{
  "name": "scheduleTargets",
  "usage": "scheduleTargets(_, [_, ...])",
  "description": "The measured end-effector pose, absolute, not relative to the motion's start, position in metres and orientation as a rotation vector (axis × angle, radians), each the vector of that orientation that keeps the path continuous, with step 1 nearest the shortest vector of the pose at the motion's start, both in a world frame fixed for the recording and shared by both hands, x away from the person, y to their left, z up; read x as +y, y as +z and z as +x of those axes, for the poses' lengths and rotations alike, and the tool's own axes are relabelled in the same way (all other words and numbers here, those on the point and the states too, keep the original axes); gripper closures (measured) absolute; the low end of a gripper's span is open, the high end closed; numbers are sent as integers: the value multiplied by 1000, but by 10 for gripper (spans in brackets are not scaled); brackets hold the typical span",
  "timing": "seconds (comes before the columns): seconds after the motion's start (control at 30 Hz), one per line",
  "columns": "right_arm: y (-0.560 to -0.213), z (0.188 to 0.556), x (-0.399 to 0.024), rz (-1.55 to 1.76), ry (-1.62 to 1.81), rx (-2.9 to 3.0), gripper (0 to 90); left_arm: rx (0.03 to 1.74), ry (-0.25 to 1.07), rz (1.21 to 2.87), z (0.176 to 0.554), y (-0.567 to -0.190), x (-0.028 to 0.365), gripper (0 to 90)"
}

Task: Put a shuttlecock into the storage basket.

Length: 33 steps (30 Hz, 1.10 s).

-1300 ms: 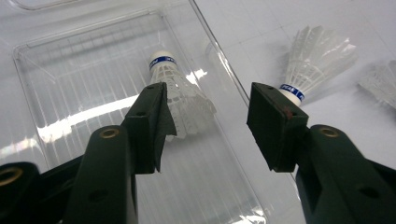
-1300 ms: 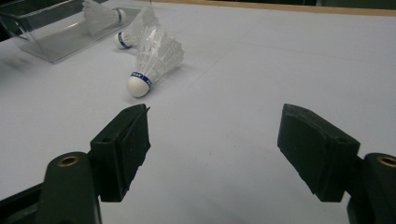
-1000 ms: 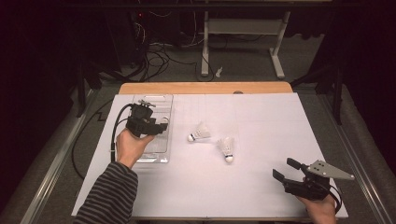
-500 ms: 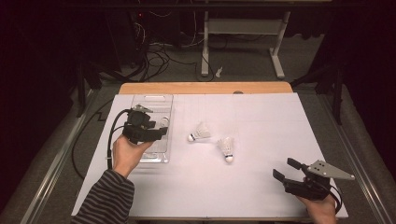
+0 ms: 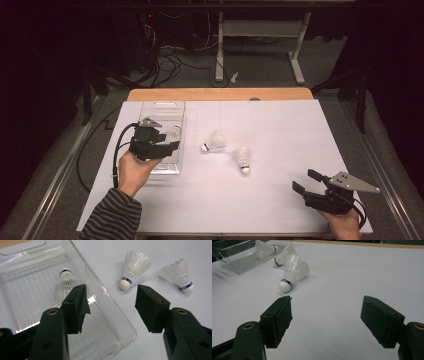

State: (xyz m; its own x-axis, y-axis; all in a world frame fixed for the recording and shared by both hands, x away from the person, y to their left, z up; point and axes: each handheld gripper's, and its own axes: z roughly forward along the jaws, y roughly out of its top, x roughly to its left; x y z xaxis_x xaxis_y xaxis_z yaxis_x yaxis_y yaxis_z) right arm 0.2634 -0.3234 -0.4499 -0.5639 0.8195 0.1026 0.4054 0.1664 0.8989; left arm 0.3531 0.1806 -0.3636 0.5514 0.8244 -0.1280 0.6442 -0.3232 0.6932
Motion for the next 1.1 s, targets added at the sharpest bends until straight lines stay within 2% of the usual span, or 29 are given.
scheduleTargets(1.1, [-450,263,-324,1162,1375,2038,256,1113,391,1946,310,-380,199,406])
